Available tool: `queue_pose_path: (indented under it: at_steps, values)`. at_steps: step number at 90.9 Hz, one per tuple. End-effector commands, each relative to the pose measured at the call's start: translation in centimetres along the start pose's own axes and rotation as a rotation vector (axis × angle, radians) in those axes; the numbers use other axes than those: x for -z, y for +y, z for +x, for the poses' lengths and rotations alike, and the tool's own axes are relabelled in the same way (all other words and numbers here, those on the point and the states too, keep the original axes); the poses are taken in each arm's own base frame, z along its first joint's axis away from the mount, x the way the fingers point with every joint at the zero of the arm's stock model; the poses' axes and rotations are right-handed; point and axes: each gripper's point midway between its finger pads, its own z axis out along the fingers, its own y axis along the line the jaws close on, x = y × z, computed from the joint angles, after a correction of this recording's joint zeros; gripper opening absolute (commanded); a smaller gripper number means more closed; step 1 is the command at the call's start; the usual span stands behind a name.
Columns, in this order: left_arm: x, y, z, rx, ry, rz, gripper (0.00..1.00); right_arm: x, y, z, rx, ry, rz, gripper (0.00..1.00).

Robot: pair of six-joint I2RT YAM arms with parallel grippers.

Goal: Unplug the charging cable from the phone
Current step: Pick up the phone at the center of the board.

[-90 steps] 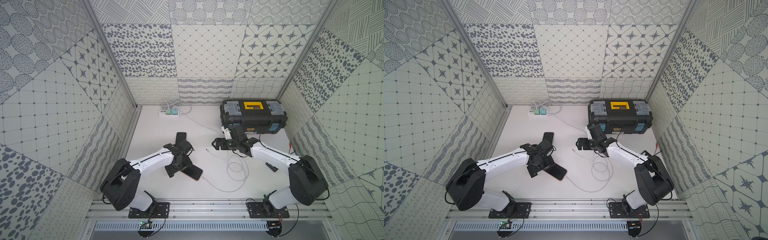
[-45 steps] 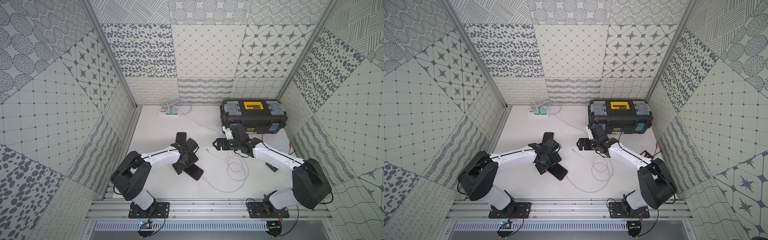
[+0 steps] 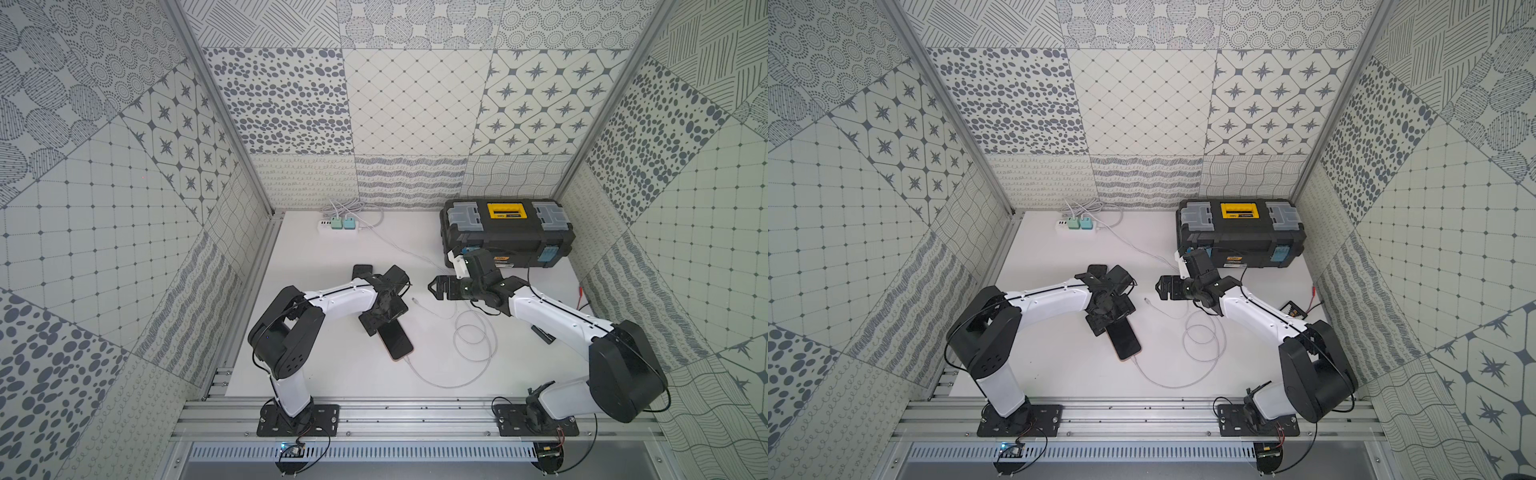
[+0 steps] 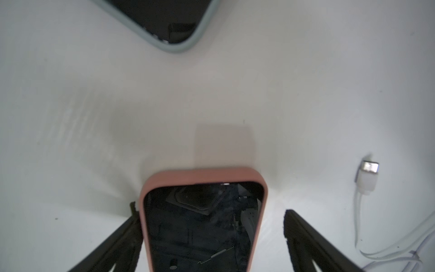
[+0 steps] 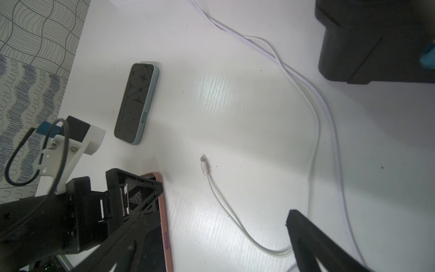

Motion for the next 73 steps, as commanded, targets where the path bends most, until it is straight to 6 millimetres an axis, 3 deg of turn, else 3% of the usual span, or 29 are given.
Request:
queue_pose_path:
  at_steps: [1, 29, 73]
  values:
    - [0.6, 1.7, 1.8, -0.081, 0.055, -0.135, 0.93, 0.6, -0.2, -0.4, 0.013, -0.031, 0.003, 0.97]
    - [0.2, 2.3, 4.4, -0.149, 0.109, -0.223, 0.94, 1.3, -1.3, -1.1, -0.008, -0.067, 0.037, 0.97]
    - [-0.1, 2.3, 5.5, -0.156, 0.129, -0.250, 0.89, 3.4, -2.2, -1.6, -0.025, -0.129, 0.057, 0.97]
